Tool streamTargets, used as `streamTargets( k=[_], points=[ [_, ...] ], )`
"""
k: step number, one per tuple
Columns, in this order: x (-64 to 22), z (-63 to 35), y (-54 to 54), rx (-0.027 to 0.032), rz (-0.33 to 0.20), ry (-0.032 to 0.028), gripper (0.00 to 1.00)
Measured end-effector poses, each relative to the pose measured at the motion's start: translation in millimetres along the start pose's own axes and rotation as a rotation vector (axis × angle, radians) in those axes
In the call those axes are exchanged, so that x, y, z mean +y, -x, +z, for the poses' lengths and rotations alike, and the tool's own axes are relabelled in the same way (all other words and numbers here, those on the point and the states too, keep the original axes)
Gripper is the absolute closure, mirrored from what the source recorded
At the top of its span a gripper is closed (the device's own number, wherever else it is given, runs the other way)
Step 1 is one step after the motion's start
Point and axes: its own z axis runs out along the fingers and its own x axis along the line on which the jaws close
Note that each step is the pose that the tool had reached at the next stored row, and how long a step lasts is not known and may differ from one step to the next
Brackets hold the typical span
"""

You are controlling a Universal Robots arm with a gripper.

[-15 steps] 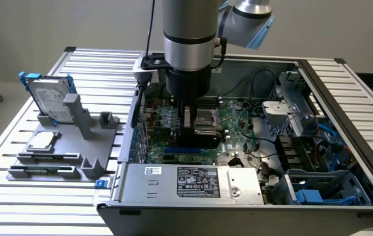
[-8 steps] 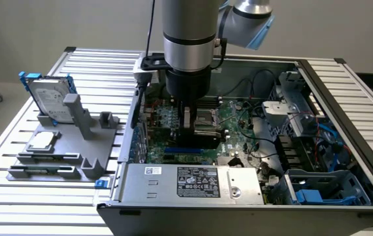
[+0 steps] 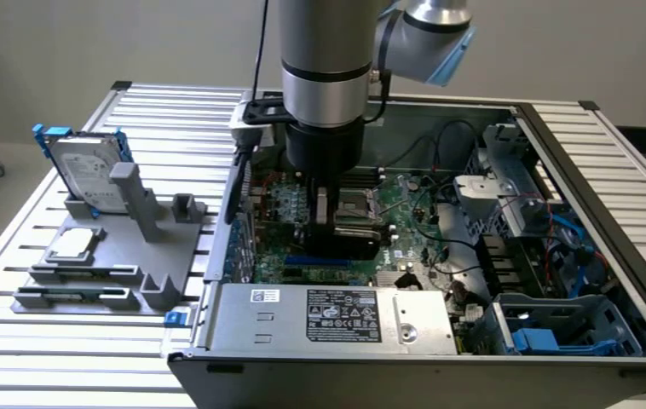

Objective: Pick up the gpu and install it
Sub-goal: 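Insert the gpu into the slot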

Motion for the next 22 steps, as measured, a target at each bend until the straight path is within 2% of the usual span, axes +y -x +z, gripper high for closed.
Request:
streamTargets(
  k=[14,22],
  points=[
    [1.3,3.0,1.1,0.0003,0.02,0.0025,0.74],
    [1.5,3.2,3.4,-0.0003,-0.005,0.002,0.74]
  ],
)
